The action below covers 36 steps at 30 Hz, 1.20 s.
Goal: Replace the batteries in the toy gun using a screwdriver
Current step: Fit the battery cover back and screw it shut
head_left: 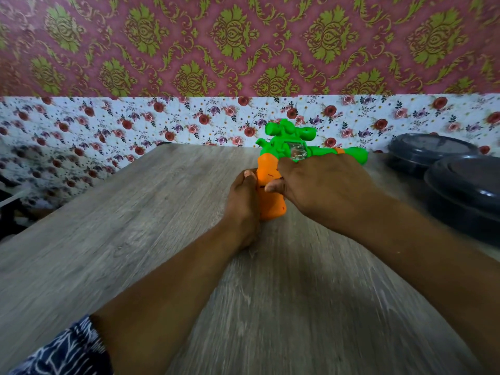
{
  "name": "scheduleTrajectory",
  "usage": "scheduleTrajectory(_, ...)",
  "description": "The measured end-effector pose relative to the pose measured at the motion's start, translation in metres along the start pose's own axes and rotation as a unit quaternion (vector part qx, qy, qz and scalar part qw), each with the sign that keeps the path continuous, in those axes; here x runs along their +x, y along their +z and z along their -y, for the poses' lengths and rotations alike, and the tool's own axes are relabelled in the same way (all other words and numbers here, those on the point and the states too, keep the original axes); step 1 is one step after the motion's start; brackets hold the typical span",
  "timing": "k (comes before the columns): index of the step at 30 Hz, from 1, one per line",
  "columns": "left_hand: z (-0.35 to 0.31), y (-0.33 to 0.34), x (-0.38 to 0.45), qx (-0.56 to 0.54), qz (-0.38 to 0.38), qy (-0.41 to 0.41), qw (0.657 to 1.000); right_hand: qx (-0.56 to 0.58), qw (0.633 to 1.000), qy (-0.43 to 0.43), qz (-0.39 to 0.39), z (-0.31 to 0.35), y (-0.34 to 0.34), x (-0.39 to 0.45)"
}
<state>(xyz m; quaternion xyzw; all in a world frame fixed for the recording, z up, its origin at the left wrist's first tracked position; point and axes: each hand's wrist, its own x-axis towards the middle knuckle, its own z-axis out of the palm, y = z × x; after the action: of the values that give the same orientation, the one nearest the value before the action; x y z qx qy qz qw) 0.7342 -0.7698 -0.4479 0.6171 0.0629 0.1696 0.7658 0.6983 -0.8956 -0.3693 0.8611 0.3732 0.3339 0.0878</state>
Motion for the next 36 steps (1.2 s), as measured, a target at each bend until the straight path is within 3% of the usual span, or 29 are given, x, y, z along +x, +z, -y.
scheduleTrajectory(2, 0.001, 0.001, 0.000, -0.004, 0.016, 0.010, 1.000, 0.075, 0.997, -0.012, -0.014, -0.005, 0.005, -0.001)
scheduleTrajectory(4, 0.000, 0.001, -0.002, -0.017, 0.022, 0.022, 0.999, 0.066, 0.997, -0.033, -0.009, -0.008, 0.010, -0.001)
scheduleTrajectory(8, 0.001, 0.002, -0.003, -0.009, 0.032, 0.034, 0.999, 0.046, 0.995, -0.019, -0.083, -0.008, 0.017, 0.002)
scheduleTrajectory(11, 0.000, 0.000, -0.004, -0.004, 0.034, 0.030, 0.999, 0.015, 0.999, 0.033, -0.016, -0.005, 0.008, 0.000)
scheduleTrajectory(15, -0.002, 0.002, -0.004, -0.006, 0.024, 0.020, 0.999, 0.155, 0.987, 0.032, -0.001, -0.008, 0.003, -0.001)
scheduleTrajectory(19, -0.001, 0.003, -0.005, -0.018, 0.032, 0.019, 0.999, -0.007, 1.000, -0.006, -0.005, -0.008, 0.008, 0.000)
scheduleTrajectory(22, -0.001, 0.003, -0.005, -0.013, 0.020, 0.013, 1.000, -0.068, 0.996, 0.008, -0.063, -0.005, 0.007, 0.003)
scheduleTrajectory(25, -0.001, 0.002, -0.004, 0.000, 0.011, 0.010, 1.000, -0.020, 1.000, 0.014, 0.007, 0.001, -0.005, 0.003)
scheduleTrajectory(28, 0.001, 0.001, -0.001, 0.004, 0.014, 0.022, 1.000, 0.103, 0.995, 0.003, -0.010, -0.008, 0.000, -0.001)
scheduleTrajectory(32, 0.000, 0.004, -0.005, 0.002, 0.023, 0.035, 0.999, 0.014, 0.999, -0.025, -0.020, -0.006, 0.010, 0.001)
scheduleTrajectory(36, -0.003, 0.003, -0.008, 0.007, 0.015, 0.028, 0.999, 0.027, 0.999, 0.007, -0.036, 0.000, 0.007, 0.000)
